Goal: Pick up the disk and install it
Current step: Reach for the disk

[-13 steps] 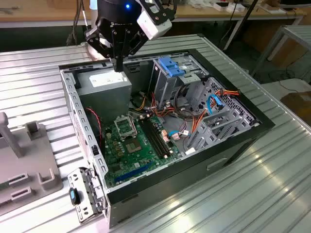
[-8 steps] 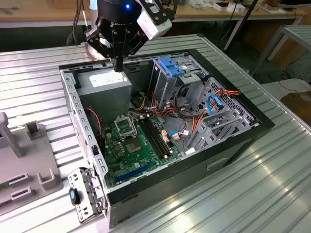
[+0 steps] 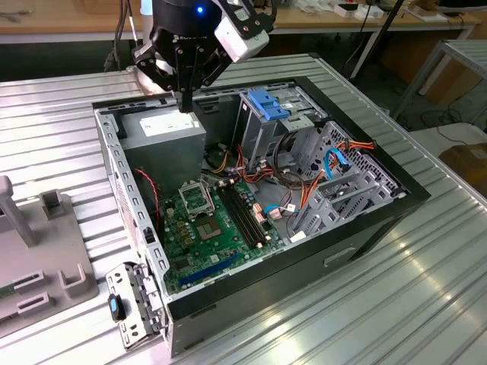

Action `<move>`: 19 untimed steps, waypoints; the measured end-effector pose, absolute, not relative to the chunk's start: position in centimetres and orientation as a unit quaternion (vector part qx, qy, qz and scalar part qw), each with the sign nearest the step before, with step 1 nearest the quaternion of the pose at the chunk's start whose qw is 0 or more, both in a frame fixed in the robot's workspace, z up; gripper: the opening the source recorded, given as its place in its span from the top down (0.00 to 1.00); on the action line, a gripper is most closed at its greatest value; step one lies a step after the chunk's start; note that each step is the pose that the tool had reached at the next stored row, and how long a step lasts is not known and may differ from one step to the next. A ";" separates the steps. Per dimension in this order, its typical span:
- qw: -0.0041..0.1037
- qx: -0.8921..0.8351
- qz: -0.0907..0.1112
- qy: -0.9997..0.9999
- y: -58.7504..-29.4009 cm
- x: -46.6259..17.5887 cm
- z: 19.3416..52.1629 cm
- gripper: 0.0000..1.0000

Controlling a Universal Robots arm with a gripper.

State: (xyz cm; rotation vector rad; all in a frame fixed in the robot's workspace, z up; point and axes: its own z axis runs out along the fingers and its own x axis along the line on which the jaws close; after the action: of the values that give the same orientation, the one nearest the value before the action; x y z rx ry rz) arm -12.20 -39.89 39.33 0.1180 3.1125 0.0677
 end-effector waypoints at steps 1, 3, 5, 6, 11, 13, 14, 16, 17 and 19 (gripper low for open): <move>0.013 0.038 0.022 0.999 -39.9 -12.2 39.3 0.89; 0.013 0.038 0.022 0.999 -39.9 -12.9 39.3 0.89; 0.013 0.038 0.022 0.999 -39.9 -13.4 39.3 0.89; 0.013 0.038 0.022 0.999 -39.9 -13.7 39.3 0.89; 0.013 0.038 0.022 0.999 -39.9 -14.3 39.3 0.89; 0.013 0.038 0.022 0.999 -39.9 -14.8 39.3 0.89; 0.013 0.038 0.022 0.999 -39.9 -15.1 39.3 0.89; 0.013 0.038 0.022 0.999 -39.9 -15.6 39.3 0.89; 0.013 0.038 0.022 0.999 -39.9 -15.8 39.3 0.89; 0.013 0.038 0.022 0.999 -39.9 -16.3 39.3 0.89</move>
State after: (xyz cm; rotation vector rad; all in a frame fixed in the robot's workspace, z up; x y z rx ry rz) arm -16.30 -39.89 39.30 0.1179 3.1125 0.0676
